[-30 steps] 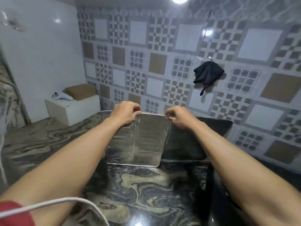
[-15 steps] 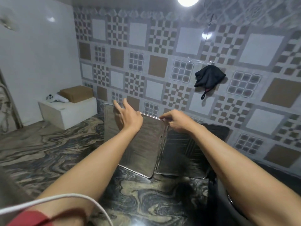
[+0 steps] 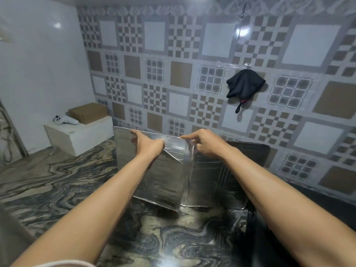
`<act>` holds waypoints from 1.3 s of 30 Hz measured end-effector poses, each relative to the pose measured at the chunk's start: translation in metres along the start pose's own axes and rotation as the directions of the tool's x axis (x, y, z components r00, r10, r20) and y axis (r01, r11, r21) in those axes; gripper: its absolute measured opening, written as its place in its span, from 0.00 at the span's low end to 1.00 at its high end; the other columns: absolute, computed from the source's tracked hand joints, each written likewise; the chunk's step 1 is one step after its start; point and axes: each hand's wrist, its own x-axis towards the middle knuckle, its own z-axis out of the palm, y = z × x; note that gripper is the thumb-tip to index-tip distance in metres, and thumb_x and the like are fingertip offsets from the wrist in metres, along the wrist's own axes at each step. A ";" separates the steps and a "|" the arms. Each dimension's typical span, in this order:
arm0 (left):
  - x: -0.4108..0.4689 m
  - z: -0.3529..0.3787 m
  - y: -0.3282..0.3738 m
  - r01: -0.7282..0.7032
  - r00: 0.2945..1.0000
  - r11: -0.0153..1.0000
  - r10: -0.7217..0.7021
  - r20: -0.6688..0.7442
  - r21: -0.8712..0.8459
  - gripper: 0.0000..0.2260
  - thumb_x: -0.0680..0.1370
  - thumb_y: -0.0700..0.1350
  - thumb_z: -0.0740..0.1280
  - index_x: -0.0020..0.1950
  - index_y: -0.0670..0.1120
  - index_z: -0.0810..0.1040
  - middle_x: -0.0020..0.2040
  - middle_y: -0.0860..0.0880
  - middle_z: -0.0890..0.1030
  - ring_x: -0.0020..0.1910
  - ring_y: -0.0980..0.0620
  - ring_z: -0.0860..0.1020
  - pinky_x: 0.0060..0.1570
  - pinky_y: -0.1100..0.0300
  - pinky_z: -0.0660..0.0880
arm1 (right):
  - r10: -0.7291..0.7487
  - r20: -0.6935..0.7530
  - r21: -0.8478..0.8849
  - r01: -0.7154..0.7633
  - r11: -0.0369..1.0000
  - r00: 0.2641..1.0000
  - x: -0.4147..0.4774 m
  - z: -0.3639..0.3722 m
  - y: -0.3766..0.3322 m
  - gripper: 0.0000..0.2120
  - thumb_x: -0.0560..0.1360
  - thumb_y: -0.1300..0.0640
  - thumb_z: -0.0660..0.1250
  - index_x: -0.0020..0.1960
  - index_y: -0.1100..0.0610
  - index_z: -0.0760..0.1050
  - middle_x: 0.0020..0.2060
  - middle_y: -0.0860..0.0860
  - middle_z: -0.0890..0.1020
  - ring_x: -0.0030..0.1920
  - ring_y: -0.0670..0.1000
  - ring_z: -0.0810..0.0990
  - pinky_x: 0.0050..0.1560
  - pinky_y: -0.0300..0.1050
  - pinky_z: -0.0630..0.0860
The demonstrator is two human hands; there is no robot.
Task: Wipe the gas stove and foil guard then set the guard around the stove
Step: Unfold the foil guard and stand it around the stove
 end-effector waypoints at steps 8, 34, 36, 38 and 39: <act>0.007 -0.007 0.028 -0.096 0.994 0.990 0.091 0.060 0.101 0.40 0.74 0.32 0.62 0.81 0.44 0.46 0.69 0.40 0.71 0.41 0.47 0.73 0.28 0.59 0.73 | 0.023 -0.083 -0.066 -0.029 0.997 0.996 0.030 -0.032 0.039 0.31 0.72 0.73 0.61 0.68 0.47 0.76 0.65 0.52 0.80 0.64 0.54 0.78 0.60 0.45 0.75; 0.017 0.102 0.059 -0.299 0.767 0.953 0.217 0.604 0.037 0.42 0.68 0.26 0.57 0.77 0.58 0.65 0.73 0.41 0.72 0.23 0.61 0.72 0.23 0.64 0.67 | 0.251 -0.145 -0.230 -0.279 0.932 0.957 -0.028 -0.088 0.223 0.35 0.78 0.69 0.60 0.73 0.34 0.64 0.75 0.52 0.68 0.71 0.57 0.70 0.69 0.50 0.70; 0.006 0.115 0.067 -0.324 0.749 0.944 0.215 0.627 0.062 0.41 0.68 0.26 0.57 0.76 0.58 0.66 0.71 0.45 0.75 0.28 0.57 0.74 0.24 0.64 0.68 | 0.264 -0.154 -0.215 -0.293 0.932 0.952 -0.046 -0.097 0.241 0.35 0.78 0.69 0.61 0.72 0.33 0.65 0.74 0.50 0.69 0.71 0.54 0.70 0.70 0.46 0.69; -0.004 0.132 0.073 -0.331 0.724 0.941 0.211 0.656 0.063 0.42 0.68 0.25 0.57 0.76 0.59 0.66 0.70 0.47 0.75 0.35 0.53 0.75 0.28 0.61 0.70 | 0.280 -0.167 -0.220 -0.313 0.924 0.945 -0.064 -0.107 0.256 0.37 0.78 0.70 0.60 0.72 0.33 0.64 0.72 0.51 0.72 0.69 0.55 0.73 0.69 0.45 0.70; -0.011 0.140 0.077 -0.331 0.708 0.942 0.208 0.674 0.057 0.42 0.68 0.25 0.57 0.76 0.59 0.66 0.70 0.46 0.75 0.36 0.52 0.74 0.29 0.60 0.69 | 0.290 -0.177 -0.229 -0.326 0.917 0.940 -0.074 -0.112 0.263 0.36 0.77 0.71 0.59 0.73 0.35 0.64 0.72 0.53 0.72 0.68 0.56 0.73 0.68 0.43 0.68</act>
